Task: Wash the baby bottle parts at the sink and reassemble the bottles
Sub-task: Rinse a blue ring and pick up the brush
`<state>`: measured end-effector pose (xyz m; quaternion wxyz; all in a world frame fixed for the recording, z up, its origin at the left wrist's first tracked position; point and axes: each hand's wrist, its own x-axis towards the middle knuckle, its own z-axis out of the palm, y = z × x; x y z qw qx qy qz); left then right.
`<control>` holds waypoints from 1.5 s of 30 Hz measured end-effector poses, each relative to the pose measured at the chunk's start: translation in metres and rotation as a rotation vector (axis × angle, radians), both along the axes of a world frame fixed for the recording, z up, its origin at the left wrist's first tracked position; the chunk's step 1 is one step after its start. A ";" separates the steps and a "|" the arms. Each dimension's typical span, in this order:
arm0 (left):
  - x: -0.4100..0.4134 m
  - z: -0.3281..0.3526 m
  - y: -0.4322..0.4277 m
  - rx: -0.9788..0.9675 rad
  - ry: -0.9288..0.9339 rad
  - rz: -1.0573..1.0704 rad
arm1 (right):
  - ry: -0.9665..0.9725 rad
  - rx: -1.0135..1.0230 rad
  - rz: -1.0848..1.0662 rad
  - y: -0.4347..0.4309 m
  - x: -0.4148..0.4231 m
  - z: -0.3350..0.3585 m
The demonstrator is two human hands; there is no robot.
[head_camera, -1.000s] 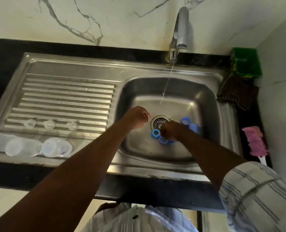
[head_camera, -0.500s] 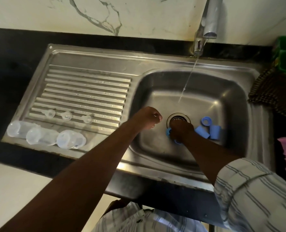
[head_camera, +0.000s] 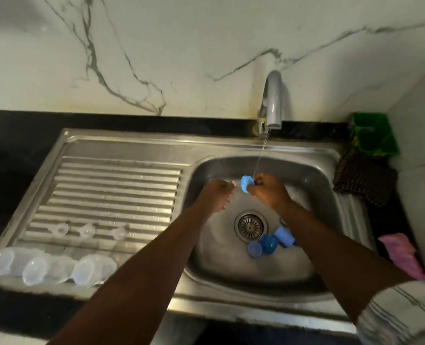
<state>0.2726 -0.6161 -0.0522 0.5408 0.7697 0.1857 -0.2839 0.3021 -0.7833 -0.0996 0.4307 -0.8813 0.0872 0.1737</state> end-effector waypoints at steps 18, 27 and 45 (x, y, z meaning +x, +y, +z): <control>0.047 0.020 -0.041 -0.435 -0.092 0.197 | -0.045 0.588 -0.255 -0.035 0.006 0.079; 0.047 0.037 -0.048 -0.603 -0.051 0.343 | -0.201 0.189 -0.149 -0.019 0.013 0.086; 0.046 0.040 -0.047 -0.608 0.081 0.314 | -0.297 0.165 -0.107 -0.027 0.001 0.087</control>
